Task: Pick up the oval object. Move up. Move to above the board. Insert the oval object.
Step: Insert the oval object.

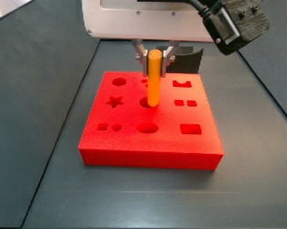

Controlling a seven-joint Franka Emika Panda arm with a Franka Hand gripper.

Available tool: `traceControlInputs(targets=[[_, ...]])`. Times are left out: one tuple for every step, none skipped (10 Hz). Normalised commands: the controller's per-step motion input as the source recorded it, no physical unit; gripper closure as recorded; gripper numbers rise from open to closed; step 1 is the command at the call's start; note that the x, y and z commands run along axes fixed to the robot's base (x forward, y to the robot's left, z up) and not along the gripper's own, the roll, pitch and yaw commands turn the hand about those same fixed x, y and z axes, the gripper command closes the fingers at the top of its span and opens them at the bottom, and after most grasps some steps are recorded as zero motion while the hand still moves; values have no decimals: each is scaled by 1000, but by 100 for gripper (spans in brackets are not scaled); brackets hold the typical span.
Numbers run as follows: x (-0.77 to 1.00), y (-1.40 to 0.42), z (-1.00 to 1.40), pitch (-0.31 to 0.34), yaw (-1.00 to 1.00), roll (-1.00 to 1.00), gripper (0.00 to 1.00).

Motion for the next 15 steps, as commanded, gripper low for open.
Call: traceControlInputs(targets=[[-94,-71,-60,0,0,49,100],[-120,-86,-63,0,0,69,100],[-109,-71,-71,0,0,84,100],[-109,-60,-89,0,0,109,100],[-57,0,-109,0,0,151,100],[0,54,-80,0,111,129,100],[43,49,-29,24,74,79,100],[57,0,0,17,0,34,100],[11,0,0,6,0,36,100],[20,0,0,9,0,49,100],[17,0,0,4,0,44,100],[31,0,0,9,0,37,100],[43,0,0,16,0,57,100],[66,3,0,16,0,46,100],[40,0,0,13,0,59,100]])
